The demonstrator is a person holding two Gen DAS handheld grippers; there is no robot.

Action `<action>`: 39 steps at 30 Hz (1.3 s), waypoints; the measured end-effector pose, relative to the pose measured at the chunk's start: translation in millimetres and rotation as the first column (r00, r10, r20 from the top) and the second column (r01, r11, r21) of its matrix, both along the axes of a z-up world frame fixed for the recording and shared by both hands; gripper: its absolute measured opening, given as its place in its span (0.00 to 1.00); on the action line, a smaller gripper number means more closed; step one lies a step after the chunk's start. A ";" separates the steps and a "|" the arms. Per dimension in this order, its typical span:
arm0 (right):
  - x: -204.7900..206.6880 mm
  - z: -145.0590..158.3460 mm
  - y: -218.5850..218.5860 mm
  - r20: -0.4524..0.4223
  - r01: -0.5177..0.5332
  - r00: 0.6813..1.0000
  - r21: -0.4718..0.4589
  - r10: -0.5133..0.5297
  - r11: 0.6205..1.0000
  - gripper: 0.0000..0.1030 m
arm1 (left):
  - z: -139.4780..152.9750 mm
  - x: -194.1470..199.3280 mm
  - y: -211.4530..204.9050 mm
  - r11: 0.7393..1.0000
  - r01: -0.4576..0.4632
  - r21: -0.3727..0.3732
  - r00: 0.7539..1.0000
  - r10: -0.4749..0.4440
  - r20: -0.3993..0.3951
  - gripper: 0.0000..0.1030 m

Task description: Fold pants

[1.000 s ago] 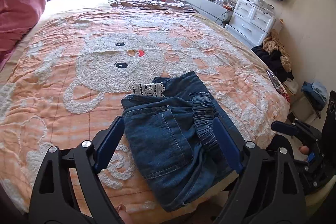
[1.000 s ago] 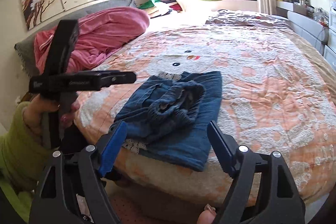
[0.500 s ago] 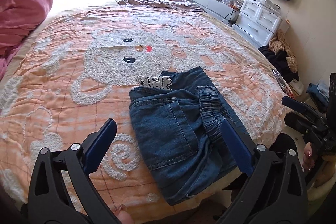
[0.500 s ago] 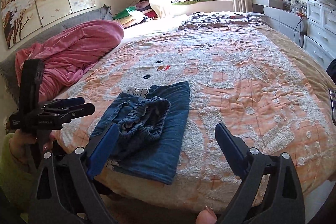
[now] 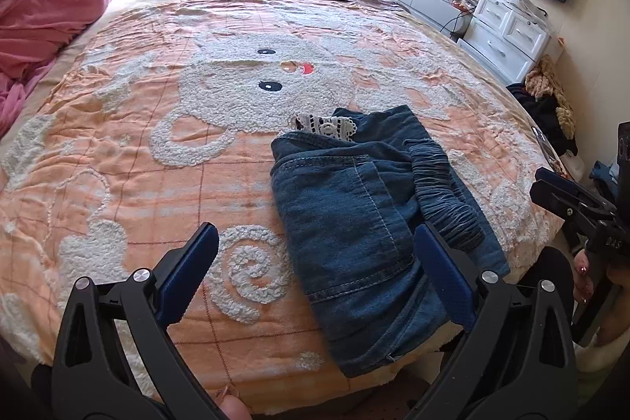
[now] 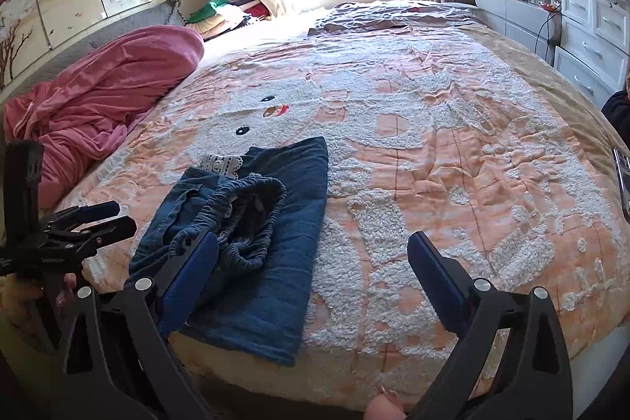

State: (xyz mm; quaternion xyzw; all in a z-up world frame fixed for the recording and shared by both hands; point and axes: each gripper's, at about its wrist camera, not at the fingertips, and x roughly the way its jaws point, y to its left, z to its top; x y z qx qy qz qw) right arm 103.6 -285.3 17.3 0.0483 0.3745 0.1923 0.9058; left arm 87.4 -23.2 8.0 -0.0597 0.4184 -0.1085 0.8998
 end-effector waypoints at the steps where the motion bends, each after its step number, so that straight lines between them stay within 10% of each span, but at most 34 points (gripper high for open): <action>1: 3.8 -3.3 1.5 -0.010 0.001 1.000 -0.005 -0.001 1.000 0.93 | -2.4 1.1 0.5 1.000 -0.004 0.002 1.000 0.004 -0.006 0.91; 11: 34.7 -32.3 8.7 -0.121 0.019 0.992 0.034 -0.015 0.999 0.91 | -22.8 9.3 -0.8 1.000 -0.019 0.005 0.999 0.020 -0.044 0.91; 39: 57.5 -64.7 30.9 -0.225 -0.080 0.967 0.166 0.117 0.983 0.31 | -45.6 28.0 -15.0 0.991 -0.020 -0.133 0.994 0.006 -0.109 0.83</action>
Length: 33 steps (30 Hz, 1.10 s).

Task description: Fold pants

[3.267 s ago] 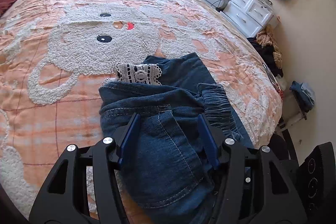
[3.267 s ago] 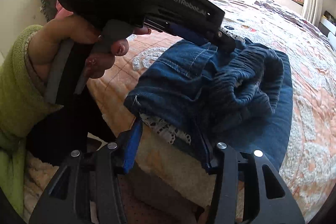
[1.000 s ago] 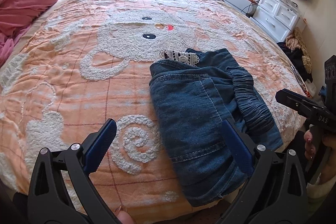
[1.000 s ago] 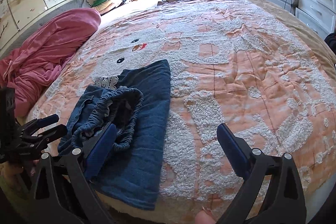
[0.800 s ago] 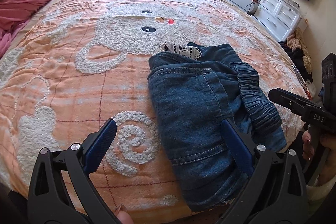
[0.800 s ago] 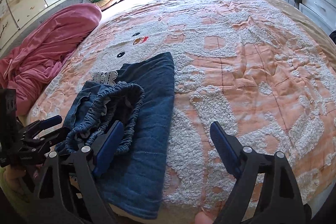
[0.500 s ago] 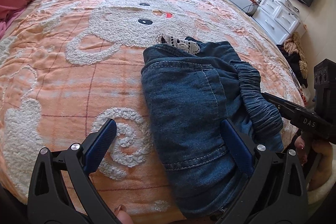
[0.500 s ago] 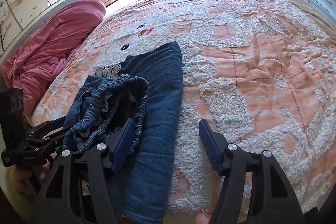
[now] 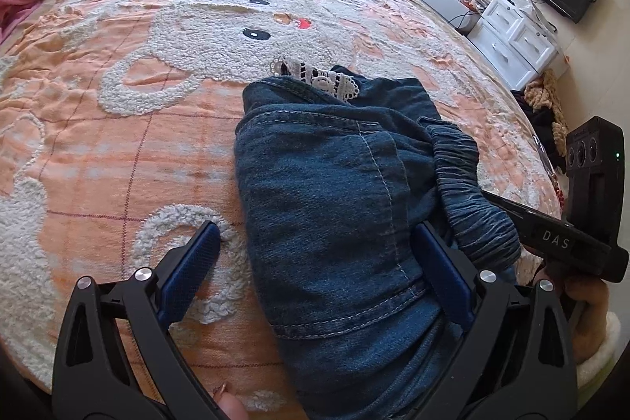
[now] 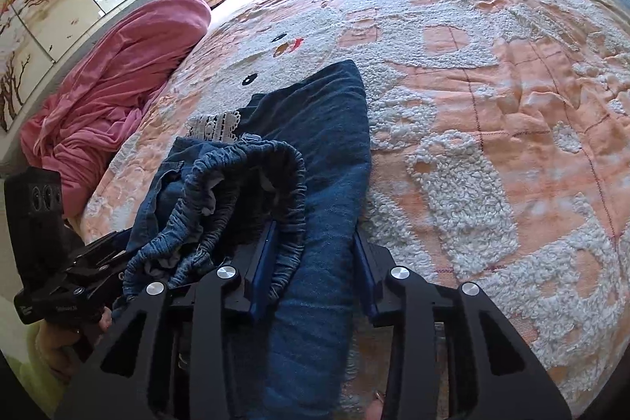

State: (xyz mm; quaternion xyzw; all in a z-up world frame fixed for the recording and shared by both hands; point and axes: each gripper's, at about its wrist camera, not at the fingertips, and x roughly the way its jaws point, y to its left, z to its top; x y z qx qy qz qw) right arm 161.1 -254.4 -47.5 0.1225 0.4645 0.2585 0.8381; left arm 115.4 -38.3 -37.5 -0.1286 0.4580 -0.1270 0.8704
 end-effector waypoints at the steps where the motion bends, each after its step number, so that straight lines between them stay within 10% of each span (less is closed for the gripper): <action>1: -1.5 0.4 1.2 0.010 -0.003 1.000 -0.003 0.003 1.000 0.27 | 0.1 0.1 -1.4 1.000 0.000 0.000 1.000 0.000 0.000 0.76; 13: -30.7 19.5 26.3 0.220 -0.013 0.974 -0.156 0.048 0.988 0.11 | 18.9 -7.4 -20.3 0.995 0.030 0.097 0.996 -0.038 0.082 0.37; 33: -21.9 63.5 69.1 0.303 -0.067 0.948 -0.120 0.100 0.991 0.09 | 63.2 2.3 13.0 0.996 -0.043 0.084 0.984 0.028 0.177 0.31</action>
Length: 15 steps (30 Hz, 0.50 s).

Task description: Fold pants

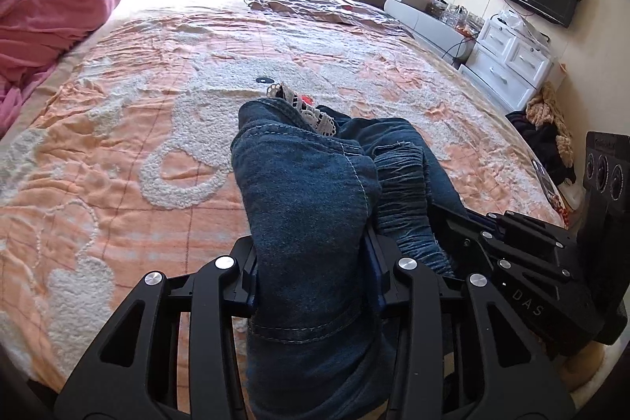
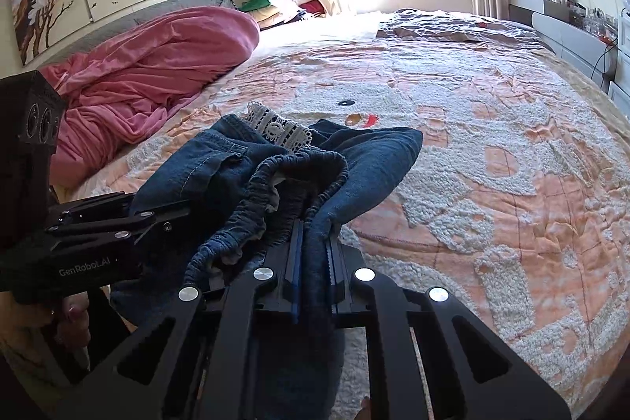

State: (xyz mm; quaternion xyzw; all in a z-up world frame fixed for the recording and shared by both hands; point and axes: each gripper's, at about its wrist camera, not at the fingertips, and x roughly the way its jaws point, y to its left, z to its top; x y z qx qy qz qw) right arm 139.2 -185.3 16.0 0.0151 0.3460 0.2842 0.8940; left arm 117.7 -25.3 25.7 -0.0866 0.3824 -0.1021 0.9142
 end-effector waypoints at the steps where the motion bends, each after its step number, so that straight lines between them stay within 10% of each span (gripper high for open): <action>1: 2.9 3.2 3.8 0.005 -0.004 1.000 0.002 0.004 1.000 0.09 | 1.8 1.3 3.2 1.000 -0.006 0.002 1.000 0.006 0.006 0.31; 15: 45.0 17.3 55.9 0.025 -0.053 0.998 -0.016 0.053 0.998 0.09 | 6.1 28.5 46.8 0.998 -0.068 0.012 0.997 0.067 0.027 0.31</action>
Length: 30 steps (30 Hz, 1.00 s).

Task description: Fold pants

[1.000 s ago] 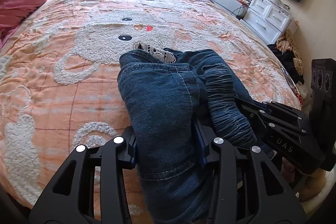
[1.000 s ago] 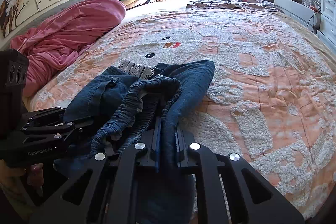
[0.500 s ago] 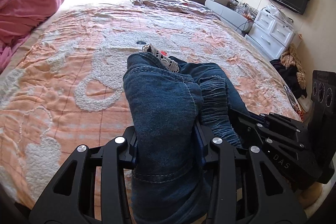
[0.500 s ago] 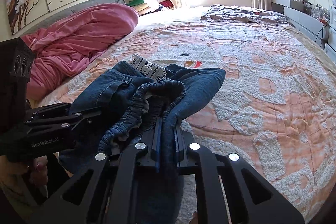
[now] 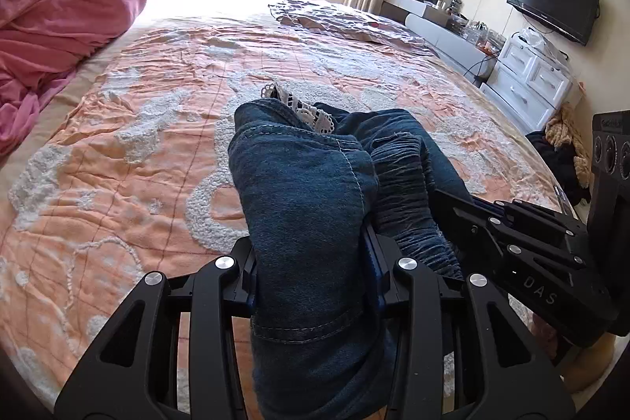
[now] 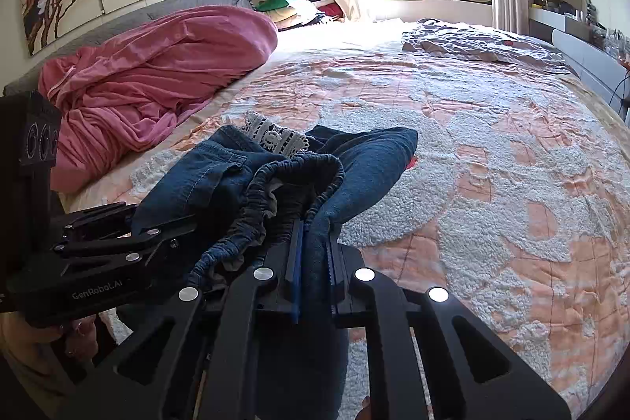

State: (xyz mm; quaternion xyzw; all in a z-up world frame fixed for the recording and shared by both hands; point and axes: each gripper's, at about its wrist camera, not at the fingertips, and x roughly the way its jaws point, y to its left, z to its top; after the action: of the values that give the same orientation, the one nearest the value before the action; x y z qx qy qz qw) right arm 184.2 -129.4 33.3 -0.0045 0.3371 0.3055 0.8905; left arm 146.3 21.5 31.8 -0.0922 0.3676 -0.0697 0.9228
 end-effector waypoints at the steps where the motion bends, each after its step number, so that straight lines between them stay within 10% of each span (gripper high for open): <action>1: 3.1 -0.7 2.4 -0.001 0.001 1.000 0.000 -0.001 1.000 0.09 | -0.7 3.1 2.2 1.000 -0.002 0.000 1.000 0.002 0.000 0.30; 30: 59.7 -84.1 -3.6 -0.253 0.154 0.955 -0.027 -0.156 0.988 0.21 | -69.1 38.1 24.4 0.998 -0.064 0.014 0.992 0.065 -0.108 0.49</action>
State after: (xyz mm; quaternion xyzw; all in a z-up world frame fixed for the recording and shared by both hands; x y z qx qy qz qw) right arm 243.9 -133.0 -50.9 0.0583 0.4490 0.2315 0.8611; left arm 184.3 46.0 -37.4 -0.1028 0.4143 -0.0327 0.9037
